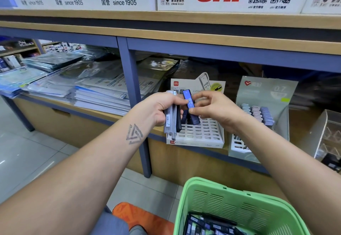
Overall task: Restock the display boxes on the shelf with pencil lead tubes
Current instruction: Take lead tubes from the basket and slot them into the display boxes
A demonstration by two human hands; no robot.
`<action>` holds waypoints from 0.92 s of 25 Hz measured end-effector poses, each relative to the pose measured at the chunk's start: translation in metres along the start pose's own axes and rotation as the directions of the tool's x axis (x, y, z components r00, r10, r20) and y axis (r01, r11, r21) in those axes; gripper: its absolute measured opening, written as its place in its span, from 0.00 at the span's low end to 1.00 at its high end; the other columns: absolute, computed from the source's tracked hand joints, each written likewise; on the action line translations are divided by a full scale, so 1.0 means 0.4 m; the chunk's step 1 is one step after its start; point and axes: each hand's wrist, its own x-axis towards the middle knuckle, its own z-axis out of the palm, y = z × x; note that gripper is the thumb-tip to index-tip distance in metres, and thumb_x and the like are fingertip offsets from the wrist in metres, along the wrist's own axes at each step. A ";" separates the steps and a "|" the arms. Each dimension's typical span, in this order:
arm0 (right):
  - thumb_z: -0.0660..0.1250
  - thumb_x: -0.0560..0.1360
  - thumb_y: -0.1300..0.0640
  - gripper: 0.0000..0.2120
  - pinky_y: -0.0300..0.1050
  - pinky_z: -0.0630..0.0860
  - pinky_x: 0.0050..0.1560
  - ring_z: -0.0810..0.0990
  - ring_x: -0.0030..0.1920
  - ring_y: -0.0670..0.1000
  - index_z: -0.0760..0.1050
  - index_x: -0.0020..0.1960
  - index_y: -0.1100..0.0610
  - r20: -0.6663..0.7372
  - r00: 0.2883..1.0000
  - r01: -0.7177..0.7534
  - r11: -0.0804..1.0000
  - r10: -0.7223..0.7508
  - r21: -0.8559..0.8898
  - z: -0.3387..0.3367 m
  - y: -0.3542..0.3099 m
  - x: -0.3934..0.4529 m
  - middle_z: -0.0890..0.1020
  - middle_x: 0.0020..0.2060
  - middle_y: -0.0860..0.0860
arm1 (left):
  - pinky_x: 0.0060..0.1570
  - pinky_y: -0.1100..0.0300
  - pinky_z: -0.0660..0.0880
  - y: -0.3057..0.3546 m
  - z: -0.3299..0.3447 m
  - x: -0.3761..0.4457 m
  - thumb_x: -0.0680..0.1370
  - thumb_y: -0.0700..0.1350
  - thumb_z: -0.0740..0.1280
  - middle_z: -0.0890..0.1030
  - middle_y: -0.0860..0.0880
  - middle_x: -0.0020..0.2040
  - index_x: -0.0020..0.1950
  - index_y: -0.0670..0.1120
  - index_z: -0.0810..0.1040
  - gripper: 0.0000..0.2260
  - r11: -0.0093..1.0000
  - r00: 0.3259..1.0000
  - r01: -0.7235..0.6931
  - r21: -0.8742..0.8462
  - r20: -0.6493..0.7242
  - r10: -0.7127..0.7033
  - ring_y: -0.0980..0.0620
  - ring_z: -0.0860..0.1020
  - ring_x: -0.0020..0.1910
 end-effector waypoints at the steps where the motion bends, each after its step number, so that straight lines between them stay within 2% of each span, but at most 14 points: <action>1: 0.75 0.72 0.68 0.25 0.46 0.82 0.47 0.85 0.42 0.51 0.75 0.66 0.54 0.004 0.999 0.047 0.999 -0.047 -0.007 -0.001 -0.002 0.001 0.86 0.41 0.54 | 0.31 0.61 0.75 -0.002 0.004 0.001 0.80 0.35 0.66 0.81 0.45 0.33 0.40 0.44 0.79 0.10 1.000 1.000 0.001 0.029 0.013 -0.001 0.53 0.75 0.27; 2: 0.75 0.72 0.69 0.30 0.46 0.83 0.48 0.85 0.41 0.51 0.73 0.69 0.51 0.017 0.996 0.087 0.996 -0.087 -0.036 -0.002 -0.005 0.002 0.85 0.42 0.54 | 0.29 0.62 0.76 -0.002 0.008 0.000 0.80 0.34 0.66 0.80 0.45 0.33 0.41 0.43 0.79 0.09 0.999 1.000 0.006 0.054 0.021 -0.007 0.53 0.75 0.26; 4: 0.75 0.72 0.69 0.32 0.46 0.84 0.48 0.84 0.42 0.51 0.72 0.70 0.48 0.026 0.990 0.139 0.978 -0.137 -0.154 -0.004 -0.004 0.006 0.83 0.45 0.51 | 0.28 0.63 0.77 -0.002 0.007 0.003 0.80 0.34 0.66 0.81 0.43 0.36 0.45 0.41 0.80 0.06 0.998 1.000 0.024 0.061 0.006 -0.025 0.52 0.76 0.26; 6: 0.74 0.72 0.68 0.25 0.50 0.85 0.48 0.85 0.44 0.53 0.76 0.65 0.49 -0.086 0.983 0.138 0.956 -0.165 -0.259 -0.009 0.011 0.021 0.82 0.49 0.52 | 0.28 0.64 0.77 -0.001 0.001 0.004 0.79 0.33 0.65 0.81 0.41 0.39 0.51 0.39 0.79 0.05 0.999 0.999 0.033 0.017 -0.035 -0.033 0.51 0.78 0.29; 8: 0.73 0.75 0.65 0.17 0.52 0.84 0.50 0.85 0.44 0.54 0.80 0.59 0.49 -0.225 0.953 0.123 0.937 -0.204 -0.327 -0.013 0.035 0.033 0.83 0.51 0.52 | 0.28 0.64 0.77 0.003 -0.011 0.003 0.78 0.30 0.63 0.80 0.40 0.39 0.51 0.38 0.78 0.07 0.999 0.998 0.025 -0.035 -0.061 -0.027 0.51 0.78 0.30; 12: 0.70 0.78 0.63 0.14 0.47 0.80 0.57 0.82 0.51 0.49 0.82 0.62 0.53 -0.263 0.914 0.149 0.859 -0.309 -0.489 -0.001 0.058 0.033 0.84 0.55 0.51 | 0.28 0.65 0.77 0.016 -0.039 -0.012 0.77 0.28 0.61 0.80 0.40 0.36 0.48 0.37 0.78 0.09 0.994 0.995 0.015 -0.109 -0.092 -0.025 0.51 0.76 0.23; 14: 0.70 0.78 0.63 0.13 0.46 0.80 0.54 0.81 0.49 0.49 0.81 0.62 0.53 -0.263 0.906 0.156 0.838 -0.333 -0.523 0.009 0.057 0.030 0.83 0.52 0.51 | 0.27 0.65 0.78 0.021 -0.049 -0.017 0.77 0.28 0.61 0.81 0.40 0.35 0.51 0.37 0.78 0.09 0.991 0.994 0.018 -0.134 -0.102 -0.032 0.51 0.77 0.23; 17: 0.72 0.77 0.63 0.09 0.49 0.81 0.49 0.81 0.44 0.48 0.80 0.55 0.54 -0.260 0.903 0.173 0.842 -0.343 -0.511 0.032 0.060 0.035 0.82 0.46 0.50 | 0.27 0.65 0.78 0.022 -0.057 -0.020 0.77 0.28 0.61 0.82 0.41 0.32 0.52 0.36 0.78 0.09 0.989 0.994 0.026 -0.145 -0.101 -0.041 0.51 0.78 0.22; 23: 0.74 0.75 0.60 0.08 0.49 0.82 0.52 0.82 0.47 0.47 0.81 0.53 0.53 -0.241 0.902 0.195 0.837 -0.358 -0.512 0.072 0.080 0.055 0.84 0.44 0.47 | 0.28 0.64 0.78 0.020 -0.062 -0.024 0.76 0.28 0.62 0.82 0.40 0.32 0.52 0.37 0.78 0.09 0.988 0.994 0.019 -0.155 -0.106 -0.036 0.50 0.78 0.23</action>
